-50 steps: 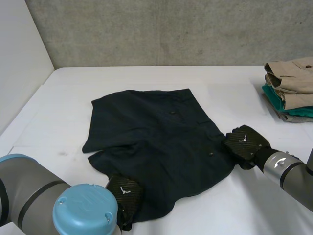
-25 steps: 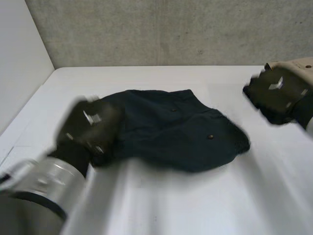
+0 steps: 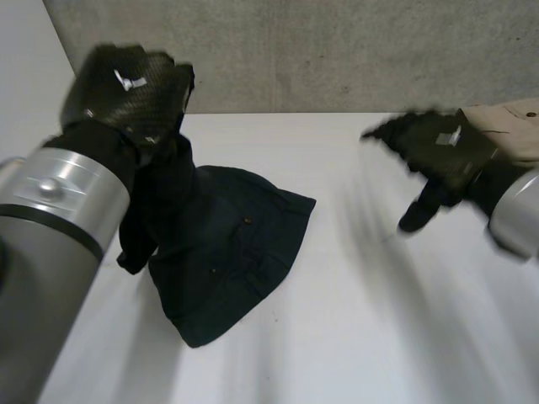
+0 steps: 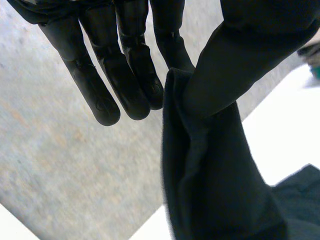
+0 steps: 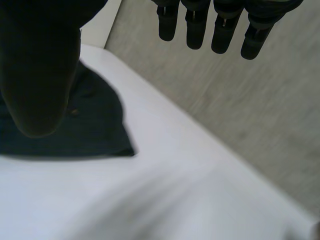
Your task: Fold the laundry.
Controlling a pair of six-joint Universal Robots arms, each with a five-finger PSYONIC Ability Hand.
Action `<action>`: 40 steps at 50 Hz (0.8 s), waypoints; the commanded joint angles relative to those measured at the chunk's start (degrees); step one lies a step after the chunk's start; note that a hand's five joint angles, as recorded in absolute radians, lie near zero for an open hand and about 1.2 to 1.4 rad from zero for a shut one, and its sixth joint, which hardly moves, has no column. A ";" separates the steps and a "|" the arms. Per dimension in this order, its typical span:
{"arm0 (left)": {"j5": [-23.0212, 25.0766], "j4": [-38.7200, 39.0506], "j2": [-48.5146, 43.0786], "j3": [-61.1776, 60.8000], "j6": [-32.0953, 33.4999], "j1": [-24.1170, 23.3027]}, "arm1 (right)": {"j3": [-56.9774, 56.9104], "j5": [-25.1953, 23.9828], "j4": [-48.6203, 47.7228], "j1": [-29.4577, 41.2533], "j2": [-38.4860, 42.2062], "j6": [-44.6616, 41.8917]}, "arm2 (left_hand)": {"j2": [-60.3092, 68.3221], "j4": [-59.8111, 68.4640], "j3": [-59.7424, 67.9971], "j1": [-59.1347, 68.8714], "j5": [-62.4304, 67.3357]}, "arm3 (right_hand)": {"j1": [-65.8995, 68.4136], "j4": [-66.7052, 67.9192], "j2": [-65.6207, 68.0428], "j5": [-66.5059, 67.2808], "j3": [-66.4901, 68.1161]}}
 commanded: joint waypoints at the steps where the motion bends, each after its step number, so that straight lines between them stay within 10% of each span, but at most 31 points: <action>1: -0.04 1.42 -2.54 1.08 -0.17 1.24 | 13.60 2.28 -13.45 1.81 6.16 11.53 | 11.41 11.27 11.58 14.30 13.41 | -3.76 -2.54 -2.46 -2.63 -2.48; 18: -0.13 1.59 -1.84 2.49 -0.35 1.15 | -9.49 6.22 -16.62 23.42 36.47 27.80 | 11.41 11.27 11.58 14.30 13.41 | -3.76 -2.54 -2.46 -2.63 -2.48; 33: -0.04 1.77 -1.92 1.53 -0.52 1.32 | -21.55 11.33 -18.65 33.19 47.30 29.65 | 11.41 11.27 11.58 14.30 13.41 | -0.31 0.91 0.99 0.81 0.97; 40: -0.13 3.35 -1.92 1.00 -0.43 1.41 | -25.51 11.42 -18.65 33.89 51.69 29.21 | 11.41 11.27 11.58 14.30 13.41 | 26.53 27.75 27.83 27.66 27.81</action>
